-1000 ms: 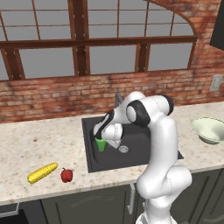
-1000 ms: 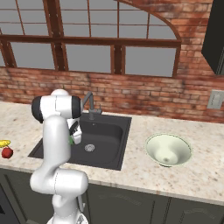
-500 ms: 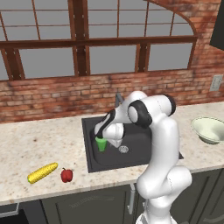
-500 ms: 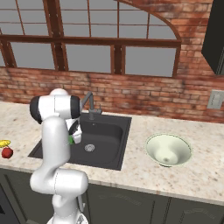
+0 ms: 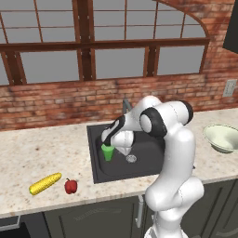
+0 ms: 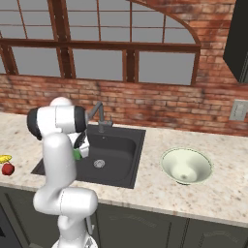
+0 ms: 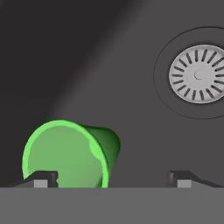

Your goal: Remove the bell pepper and corn from the sink. Then move the bowl and cup from the counter to the sink for washing.

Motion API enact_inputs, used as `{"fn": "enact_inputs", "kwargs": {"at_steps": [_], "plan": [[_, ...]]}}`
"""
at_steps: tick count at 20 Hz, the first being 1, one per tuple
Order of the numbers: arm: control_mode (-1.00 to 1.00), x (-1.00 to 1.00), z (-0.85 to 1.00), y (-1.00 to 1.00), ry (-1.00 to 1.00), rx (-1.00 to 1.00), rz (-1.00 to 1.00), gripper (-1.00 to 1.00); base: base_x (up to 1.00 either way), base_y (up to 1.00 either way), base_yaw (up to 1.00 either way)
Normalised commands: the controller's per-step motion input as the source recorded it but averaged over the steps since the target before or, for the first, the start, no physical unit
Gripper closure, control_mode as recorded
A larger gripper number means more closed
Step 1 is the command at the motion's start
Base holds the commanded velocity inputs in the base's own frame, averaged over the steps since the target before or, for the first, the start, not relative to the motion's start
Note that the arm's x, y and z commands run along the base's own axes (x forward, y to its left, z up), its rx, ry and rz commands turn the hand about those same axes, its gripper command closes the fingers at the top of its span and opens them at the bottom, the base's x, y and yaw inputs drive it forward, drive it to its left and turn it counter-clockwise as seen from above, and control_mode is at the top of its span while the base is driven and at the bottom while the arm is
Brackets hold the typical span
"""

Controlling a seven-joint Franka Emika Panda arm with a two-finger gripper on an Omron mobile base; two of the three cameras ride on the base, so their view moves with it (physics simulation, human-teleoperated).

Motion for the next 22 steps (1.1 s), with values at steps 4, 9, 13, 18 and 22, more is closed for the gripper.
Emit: {"fn": "enact_inputs", "kwargs": {"at_steps": [4, 9, 13, 18, 22], "plan": [[-1.0, -0.32, 0.26, -0.08, -0.06, -0.01, 0.0, -1.0, 0.0, 0.0, 0.0], [-1.0, -0.31, 0.33, -0.11, -0.1, -0.04, 0.0, -1.0, 0.0, 0.0, 0.0], [-1.0, -0.29, 0.37, -0.11, -0.04, -0.07, 0.01, -1.0, 0.0, 0.0, 0.0], [-1.0, -0.28, 0.39, -0.11, -0.01, -0.09, 0.05, -1.0, 0.0, 0.0, 0.0], [-1.0, -0.23, 0.42, -0.09, 0.01, -0.09, 0.06, -1.0, 0.0, 0.0, 0.0]]}}
